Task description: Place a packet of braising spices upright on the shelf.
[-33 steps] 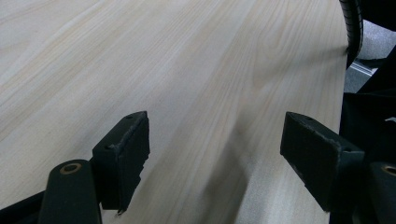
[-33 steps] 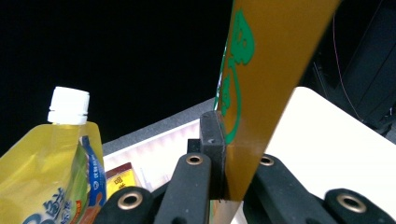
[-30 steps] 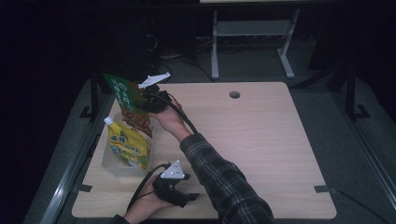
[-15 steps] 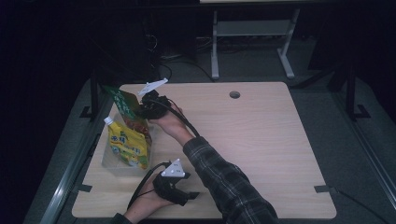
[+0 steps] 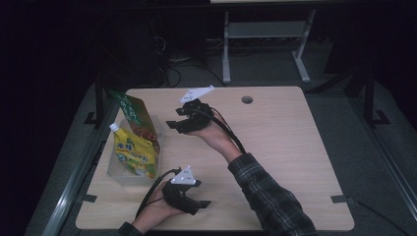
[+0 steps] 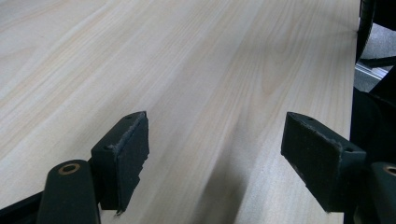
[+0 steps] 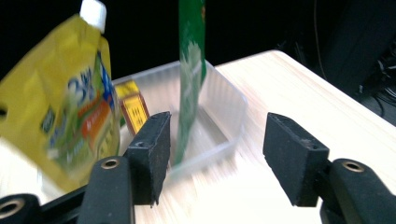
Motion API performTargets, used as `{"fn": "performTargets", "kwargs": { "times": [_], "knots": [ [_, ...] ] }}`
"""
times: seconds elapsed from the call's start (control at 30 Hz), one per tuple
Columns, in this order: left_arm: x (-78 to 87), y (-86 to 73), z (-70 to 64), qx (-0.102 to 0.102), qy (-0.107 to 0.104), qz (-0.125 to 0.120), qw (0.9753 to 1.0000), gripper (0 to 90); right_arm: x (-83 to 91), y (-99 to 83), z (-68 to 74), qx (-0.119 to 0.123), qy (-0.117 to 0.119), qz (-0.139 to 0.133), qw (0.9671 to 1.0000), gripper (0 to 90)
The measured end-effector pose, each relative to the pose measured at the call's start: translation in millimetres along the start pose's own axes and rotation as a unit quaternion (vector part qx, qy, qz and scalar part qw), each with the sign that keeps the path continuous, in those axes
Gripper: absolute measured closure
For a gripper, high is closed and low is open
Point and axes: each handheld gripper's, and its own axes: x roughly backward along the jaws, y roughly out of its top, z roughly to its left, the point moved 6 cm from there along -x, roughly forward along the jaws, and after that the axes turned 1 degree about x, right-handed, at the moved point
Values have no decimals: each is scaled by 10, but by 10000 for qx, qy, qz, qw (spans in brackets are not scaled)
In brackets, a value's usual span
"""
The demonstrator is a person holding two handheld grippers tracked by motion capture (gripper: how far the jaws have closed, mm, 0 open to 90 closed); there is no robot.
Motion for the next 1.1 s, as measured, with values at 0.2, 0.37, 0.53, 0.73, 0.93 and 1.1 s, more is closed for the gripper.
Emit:
{"fn": "performTargets", "kwargs": {
  "times": [0.2, 0.37, 0.53, 0.73, 0.93, 1.1],
  "knots": [
    [41, -7, 44, 31, 35, -6, 10000, 223, 249, -306, -65, -9, -146, 102, 9998, 389],
    [73, -1, 75, 52, 105, -57, 9999, 218, 463, -587, -115, -102, -283, 177, 9994, 375],
    [97, -3, 108, -23, 166, -43, 9998, 215, 672, -878, -139, -132, -360, 306, 9988, 365],
    [90, -13, 109, -63, 164, 0, 9998, 215, 935, -1286, -160, -245, -431, 468, 9977, 355],
    [94, -11, 133, -81, 204, -23, 9998, 212, 1193, -1682, -122, -429, -574, 643, 9954, 293],
    [92, -27, 141, -70, 204, -5, 9998, 212, 1357, -1978, -54, -437, -661, 839, 9933, 252]
  ]
}}
